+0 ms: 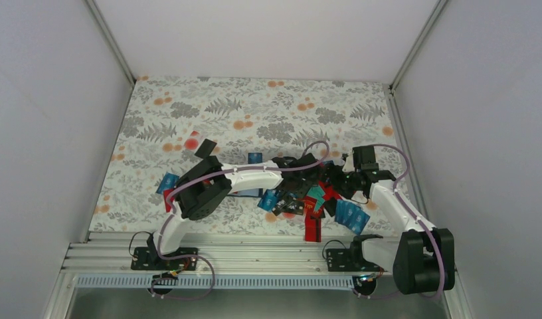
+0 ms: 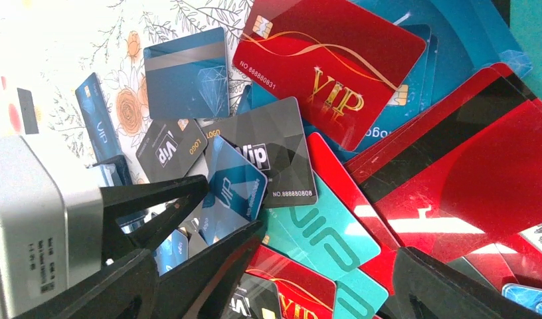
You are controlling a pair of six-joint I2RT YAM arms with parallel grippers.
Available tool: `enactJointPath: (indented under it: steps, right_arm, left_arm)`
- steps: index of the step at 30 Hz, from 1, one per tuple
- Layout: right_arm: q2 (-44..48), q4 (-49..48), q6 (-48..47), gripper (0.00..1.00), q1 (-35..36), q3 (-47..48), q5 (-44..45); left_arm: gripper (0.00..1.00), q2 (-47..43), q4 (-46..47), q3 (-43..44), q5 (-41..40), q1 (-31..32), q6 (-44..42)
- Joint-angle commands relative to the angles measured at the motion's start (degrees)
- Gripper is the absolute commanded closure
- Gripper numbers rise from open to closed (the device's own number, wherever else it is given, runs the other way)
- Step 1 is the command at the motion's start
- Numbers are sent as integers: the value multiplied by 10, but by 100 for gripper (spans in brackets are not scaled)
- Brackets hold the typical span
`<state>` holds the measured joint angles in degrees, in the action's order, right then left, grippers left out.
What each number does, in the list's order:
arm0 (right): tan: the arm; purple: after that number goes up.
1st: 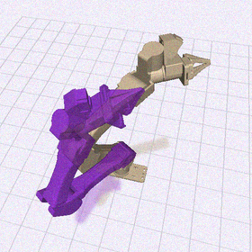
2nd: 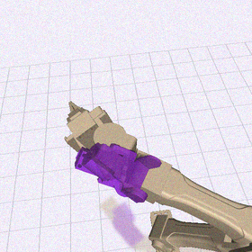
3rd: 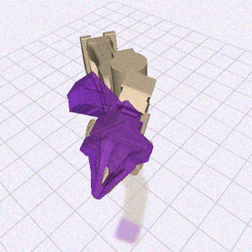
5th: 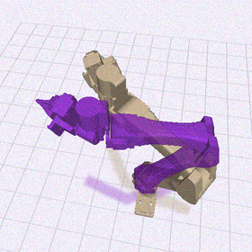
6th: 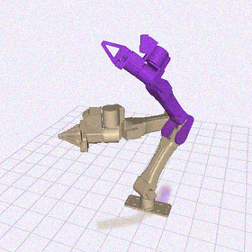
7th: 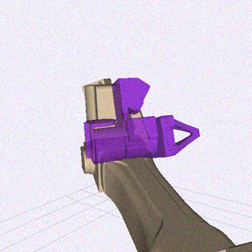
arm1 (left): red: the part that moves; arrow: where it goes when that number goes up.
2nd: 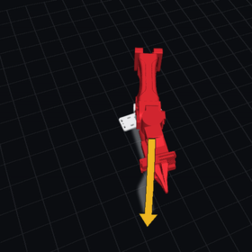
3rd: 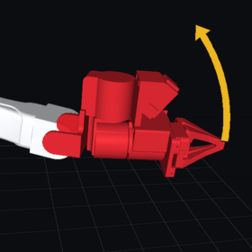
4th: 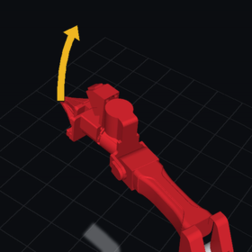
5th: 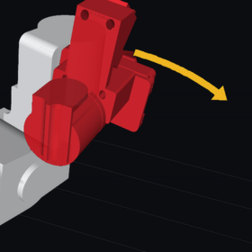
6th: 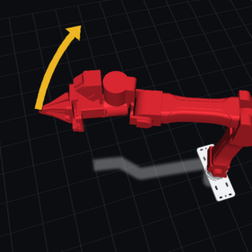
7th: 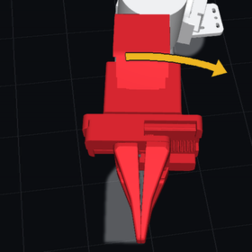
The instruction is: Put the credit cards into the card holder
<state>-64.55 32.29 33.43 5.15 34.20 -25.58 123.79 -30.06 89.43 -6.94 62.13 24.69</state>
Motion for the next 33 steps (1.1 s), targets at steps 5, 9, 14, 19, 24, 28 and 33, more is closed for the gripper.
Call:
enactJointPath:
  steps: [5,9,14,19,24,28,33]
  right_arm:
    - [15,-31,8,13,-4,14,-40]
    - [13,-54,17,19,-4,19,-77]
    - [-5,-61,23,23,-4,21,-90]
    - [-16,-45,23,23,-5,13,-60]
    - [-16,-42,23,23,-4,5,-55]
    - [-18,-43,22,22,-5,4,-53]
    - [-22,-43,19,23,-5,3,-53]
  left_arm:
    - [47,-85,19,-33,49,-17,-5]
    - [47,-108,28,-37,66,-19,-6]
    - [45,-110,22,-36,69,-21,-13]
    - [36,-69,-3,-36,69,-25,-16]
    - [30,-24,-25,-24,54,-25,-27]
    - [29,1,-20,-19,62,-24,-32]
    - [30,45,-31,0,50,-18,-37]
